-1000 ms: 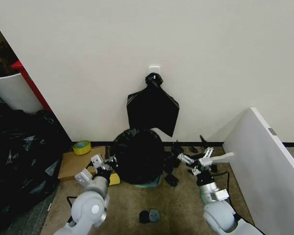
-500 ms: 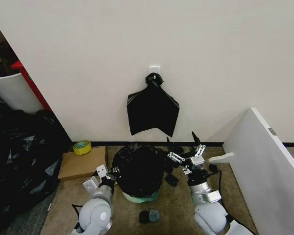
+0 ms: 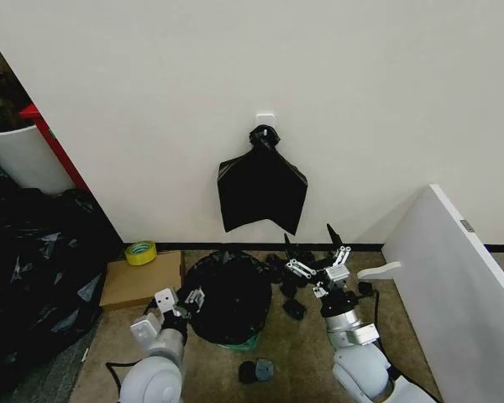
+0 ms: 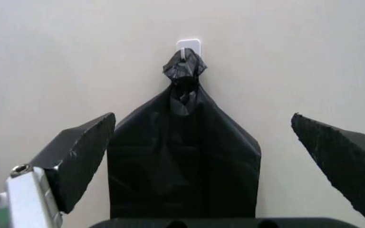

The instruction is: Place the garbage bag over the trash bin.

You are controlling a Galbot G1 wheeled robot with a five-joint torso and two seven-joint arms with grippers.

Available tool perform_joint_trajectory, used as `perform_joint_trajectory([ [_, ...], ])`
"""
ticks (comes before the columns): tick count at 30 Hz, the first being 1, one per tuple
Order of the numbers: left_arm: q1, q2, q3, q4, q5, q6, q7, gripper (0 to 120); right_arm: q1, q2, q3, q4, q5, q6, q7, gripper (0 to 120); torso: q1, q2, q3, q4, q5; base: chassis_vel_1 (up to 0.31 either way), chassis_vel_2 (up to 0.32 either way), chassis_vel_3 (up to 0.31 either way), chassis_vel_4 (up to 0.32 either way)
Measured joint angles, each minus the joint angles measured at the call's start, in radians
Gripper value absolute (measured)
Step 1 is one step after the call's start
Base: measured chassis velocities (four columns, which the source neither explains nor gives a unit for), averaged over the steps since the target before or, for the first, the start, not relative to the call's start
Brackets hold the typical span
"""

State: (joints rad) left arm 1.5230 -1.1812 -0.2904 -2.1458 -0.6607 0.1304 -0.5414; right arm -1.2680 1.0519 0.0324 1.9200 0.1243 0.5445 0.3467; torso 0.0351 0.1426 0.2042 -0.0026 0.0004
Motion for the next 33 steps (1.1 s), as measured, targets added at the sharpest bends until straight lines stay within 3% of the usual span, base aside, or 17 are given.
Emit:
perform_joint_trajectory([
  [4, 0.009, 0.006, -0.018, -0.058, 0.089, -0.171, 0.162, 98, 0.013, 0.0, 0.006, 0.044, 0.071, -0.047, -0.026, 100, 0.0, 0.0, 0.0, 0.0, 0.0001, 0.0, 0.0, 0.0, 0.0],
  [6, 0.002, -0.01, -0.026, -0.085, 0.179, -0.256, 0.249, 100, 0.022, 0.001, 0.023, 0.067, 0.106, -0.078, -0.063, 100, 0.0, 0.0, 0.0, -0.0001, 0.0001, 0.0, 0.0, 0.0, 0.0],
  [7, 0.002, -0.01, -0.026, -0.085, 0.179, -0.256, 0.249, 100, 0.022, 0.001, 0.023, 0.067, 0.106, -0.078, -0.063, 100, 0.0, 0.0, 0.0, -0.0001, 0.0001, 0.0, 0.0, 0.0, 0.0],
  [12, 0.01, -0.099, -0.114, -0.106, 0.497, -0.418, 0.411, 100, 0.026, 0.054, 0.139, 0.068, 0.09, -0.106, -0.19, 100, 0.0, 0.0, 0.0, 0.0, 0.0, 0.0, 0.0, 0.0, 0.0],
  [14, 0.048, -0.132, -0.129, -0.109, 0.541, -0.456, 0.44, 100, 0.008, 0.072, 0.179, 0.074, 0.082, -0.176, -0.184, 100, 0.0, 0.0, 0.0, 0.0001, 0.0002, 0.0, 0.0, 0.0, 0.0],
  [17, 0.077, -0.161, -0.138, -0.109, 0.548, -0.465, 0.446, 100, -0.009, 0.081, 0.197, 0.096, 0.093, -0.247, -0.147, 100, 0.0, 0.0, 0.0, 0.0001, 0.0003, 0.0, 0.0, 0.0, 0.0],
  [22, 0.064, -0.217, -0.232, -0.102, 0.509, -0.462, 0.462, 100, 0.007, 0.111, 0.278, 0.105, 0.098, -0.33, -0.093, 100, 0.0, 0.0, 0.0, 0.0, 0.0002, 0.0, 0.0, 0.0, 0.0],
  [30, 0.064, -0.225, -0.296, -0.094, 0.466, -0.456, 0.471, 100, 0.015, 0.117, 0.338, 0.069, 0.119, -0.282, -0.179, 100, 0.0, 0.0, 0.0, 0.0001, 0.0002, 0.0, 0.0, 0.0, 0.0],
  [33, 0.06, -0.253, -0.297, -0.098, 0.462, -0.457, 0.47, 100, 0.003, 0.126, 0.375, 0.048, 0.135, -0.217, -0.283, 100, 0.0, 0.0, 0.0, 0.0, 0.0001, 0.0, 0.0, 0.0, 0.0],
])
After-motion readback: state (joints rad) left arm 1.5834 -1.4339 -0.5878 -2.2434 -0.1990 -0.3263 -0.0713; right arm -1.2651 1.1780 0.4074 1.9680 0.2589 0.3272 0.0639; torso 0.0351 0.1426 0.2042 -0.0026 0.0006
